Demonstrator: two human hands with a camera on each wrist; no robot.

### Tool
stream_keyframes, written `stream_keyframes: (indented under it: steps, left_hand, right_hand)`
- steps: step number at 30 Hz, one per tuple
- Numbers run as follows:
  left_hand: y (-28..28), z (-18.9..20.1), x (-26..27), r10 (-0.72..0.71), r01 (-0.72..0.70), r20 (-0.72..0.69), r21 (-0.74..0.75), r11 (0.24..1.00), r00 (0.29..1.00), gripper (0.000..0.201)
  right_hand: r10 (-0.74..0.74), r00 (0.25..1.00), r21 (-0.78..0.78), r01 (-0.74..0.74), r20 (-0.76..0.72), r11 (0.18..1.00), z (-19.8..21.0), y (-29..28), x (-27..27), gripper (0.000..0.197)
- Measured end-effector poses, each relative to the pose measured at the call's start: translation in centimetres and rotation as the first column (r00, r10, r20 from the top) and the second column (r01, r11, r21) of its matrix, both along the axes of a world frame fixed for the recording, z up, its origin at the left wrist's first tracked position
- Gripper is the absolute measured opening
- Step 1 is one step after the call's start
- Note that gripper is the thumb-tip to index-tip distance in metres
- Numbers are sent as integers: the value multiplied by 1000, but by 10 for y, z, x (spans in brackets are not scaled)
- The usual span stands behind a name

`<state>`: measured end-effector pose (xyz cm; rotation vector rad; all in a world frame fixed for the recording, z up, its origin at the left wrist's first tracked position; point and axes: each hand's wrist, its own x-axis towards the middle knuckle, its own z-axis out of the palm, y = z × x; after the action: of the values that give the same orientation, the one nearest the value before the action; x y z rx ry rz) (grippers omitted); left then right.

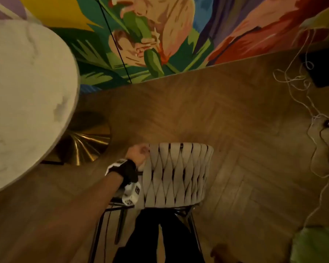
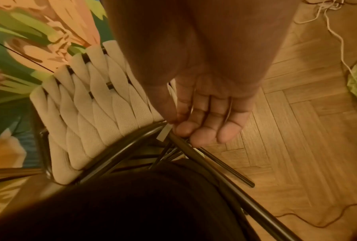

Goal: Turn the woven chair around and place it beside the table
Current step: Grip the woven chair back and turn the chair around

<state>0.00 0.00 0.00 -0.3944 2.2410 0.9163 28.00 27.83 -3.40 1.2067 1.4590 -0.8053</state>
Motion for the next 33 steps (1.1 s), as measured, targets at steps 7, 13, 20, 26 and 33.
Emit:
stream_keyframes:
  steps: [7,13,20,26,33]
  left_hand:
    - [8,-60,-43,-297,335,230,-152,930,927,81]
    - [-15,-55,-27,-82,35,370,132,991,926,83]
    - [-52,-58,40,60,-96,379,77,992,924,75]
    - [-60,-47,52,-62,27,363,99,995,930,72]
    - [-69,-43,69,-127,76,295,181,981,947,64]
  right_hand:
    - [-101,993,-36,99,-56,994,-43,20,11,29]
    - [55,982,-157,-83,-179,984,-40,22,-41,29]
    - [170,904,-17,-192,-392,981,-7,-3,-181,16]
    - [83,949,86,-59,-305,995,-30,-29,-258,93]
    - [352,921,134,-333,-169,934,-100,-44,-265,84]
